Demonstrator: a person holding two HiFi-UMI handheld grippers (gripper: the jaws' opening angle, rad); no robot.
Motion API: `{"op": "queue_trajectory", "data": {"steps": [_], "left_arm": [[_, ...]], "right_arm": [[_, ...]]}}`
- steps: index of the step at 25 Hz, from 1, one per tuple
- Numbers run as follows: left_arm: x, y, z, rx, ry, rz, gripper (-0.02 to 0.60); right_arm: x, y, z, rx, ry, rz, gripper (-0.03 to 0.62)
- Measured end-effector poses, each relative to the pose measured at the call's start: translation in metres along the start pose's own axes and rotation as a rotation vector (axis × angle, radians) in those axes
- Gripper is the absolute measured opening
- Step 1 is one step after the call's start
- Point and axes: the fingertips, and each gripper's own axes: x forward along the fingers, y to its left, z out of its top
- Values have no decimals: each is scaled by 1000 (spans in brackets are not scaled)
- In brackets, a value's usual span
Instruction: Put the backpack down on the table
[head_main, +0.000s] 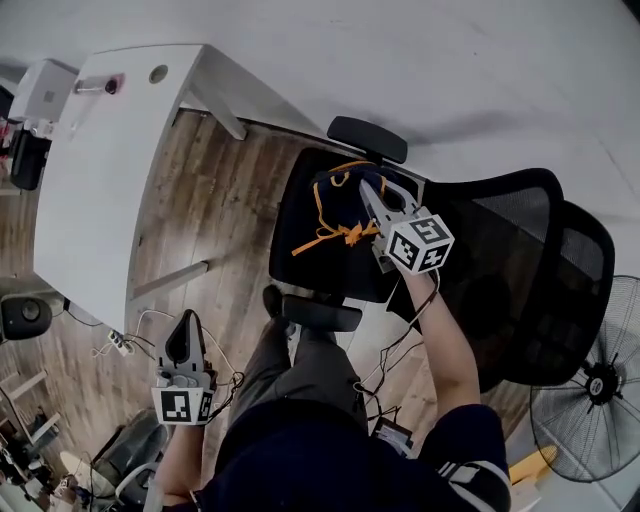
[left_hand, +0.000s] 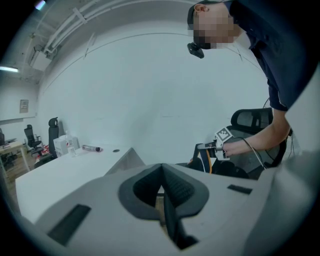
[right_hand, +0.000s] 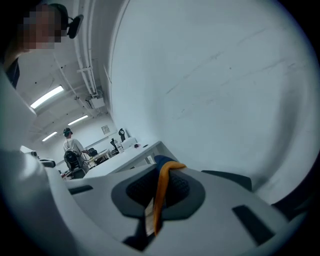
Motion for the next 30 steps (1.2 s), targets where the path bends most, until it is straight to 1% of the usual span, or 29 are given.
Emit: {"op": "queue_trajectory", "data": {"steps": [3, 7, 16, 20, 26, 30], "left_arm": [[-7, 1, 2, -5, -10, 17, 5], [-18, -2, 6, -11, -30, 33, 5], [-44, 1, 13, -23, -61, 101, 5], [-59, 3, 16, -24, -79, 139, 5], [-84, 7, 20, -37, -101, 192, 5], [-100, 7, 23, -52, -114, 227, 5]], "right_arm": [[-12, 16, 8, 25, -4, 27, 11], [-31, 34, 8, 39, 5, 54, 11], [-57, 70, 3, -10, 49, 86, 11], [-63, 90, 7, -38, 44, 117, 11], [-63, 137, 27, -97, 22, 197, 11], [-69, 178, 50, -134, 2, 286, 11]]}}
